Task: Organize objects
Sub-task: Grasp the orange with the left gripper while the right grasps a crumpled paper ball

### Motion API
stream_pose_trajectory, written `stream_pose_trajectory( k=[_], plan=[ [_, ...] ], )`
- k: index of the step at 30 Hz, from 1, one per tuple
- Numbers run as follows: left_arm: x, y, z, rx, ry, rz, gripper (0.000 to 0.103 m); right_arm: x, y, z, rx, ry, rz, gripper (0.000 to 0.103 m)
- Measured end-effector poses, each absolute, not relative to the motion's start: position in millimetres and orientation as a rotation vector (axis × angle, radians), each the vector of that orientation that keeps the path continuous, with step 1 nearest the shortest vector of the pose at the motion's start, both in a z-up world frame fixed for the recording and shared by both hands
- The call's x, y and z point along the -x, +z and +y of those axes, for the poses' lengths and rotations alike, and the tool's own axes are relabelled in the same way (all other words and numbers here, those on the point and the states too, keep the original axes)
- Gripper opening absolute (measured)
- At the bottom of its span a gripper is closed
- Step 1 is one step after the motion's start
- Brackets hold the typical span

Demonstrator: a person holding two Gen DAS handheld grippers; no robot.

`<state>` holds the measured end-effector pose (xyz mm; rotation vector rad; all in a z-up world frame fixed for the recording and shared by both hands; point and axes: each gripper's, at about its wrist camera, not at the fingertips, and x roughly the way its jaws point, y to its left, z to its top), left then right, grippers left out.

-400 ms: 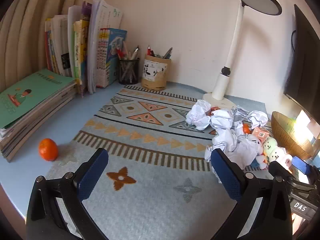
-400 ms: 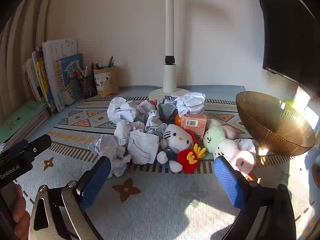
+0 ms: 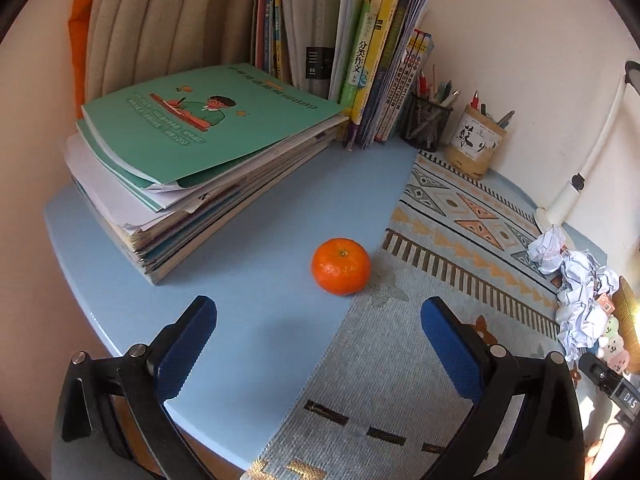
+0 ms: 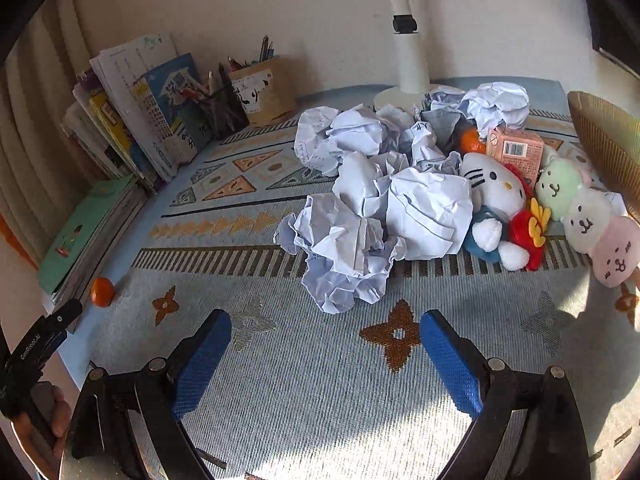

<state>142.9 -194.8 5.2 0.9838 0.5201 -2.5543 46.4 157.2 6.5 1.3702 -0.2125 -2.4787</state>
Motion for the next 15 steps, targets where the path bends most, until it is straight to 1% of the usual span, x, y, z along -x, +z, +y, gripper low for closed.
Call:
stream_pose_trajectory(
  k=[2, 4, 5, 7, 9, 10, 11, 12, 13, 14, 15],
  plan=[
    [-124, 2, -200, -1.046, -2.515, 0.525, 0.102, -39, 2, 157, -1.395, -2.47, -0.247, 0.096],
    [-107, -1, -203, -1.077, -2.472, 0.487, 0.1, -32, -2, 154, -1.399, -2.496, -0.23, 0.096],
    [-101, -3, -203, -1.086, -2.467, 0.462, 0.095, -29, -3, 153, -1.404, -2.503, -0.223, 0.096],
    [-92, -8, -203, -1.114, -2.464, 0.447, 0.087, -23, -1, 151, -1.402, -2.511, -0.216, 0.096],
    [-87, -12, -202, -1.139, -2.459, 0.443, 0.086, -21, -1, 147, -1.385, -2.519, -0.22, 0.096],
    [-87, -13, -202, -1.136, -2.457, 0.436, 0.079, -19, -2, 146, -1.374, -2.533, -0.214, 0.094],
    [-86, -14, -203, -1.13, -2.457, 0.428, 0.071, -18, -1, 144, -1.368, -2.549, -0.207, 0.088],
    [-86, -15, -203, -1.127, -2.456, 0.422, 0.069, -15, -1, 142, -1.361, -2.562, -0.203, 0.084],
    [-84, -17, -203, -1.126, -2.464, 0.417, 0.06, -13, -2, 142, -1.362, -2.569, -0.199, 0.076],
    [-82, -16, -202, -1.13, -2.482, 0.416, 0.049, -12, -4, 141, -1.372, -2.575, -0.188, 0.069],
    [-81, -15, -201, -1.127, -2.508, 0.421, 0.041, -11, -4, 140, -1.368, -2.595, -0.165, 0.065]
  ],
)
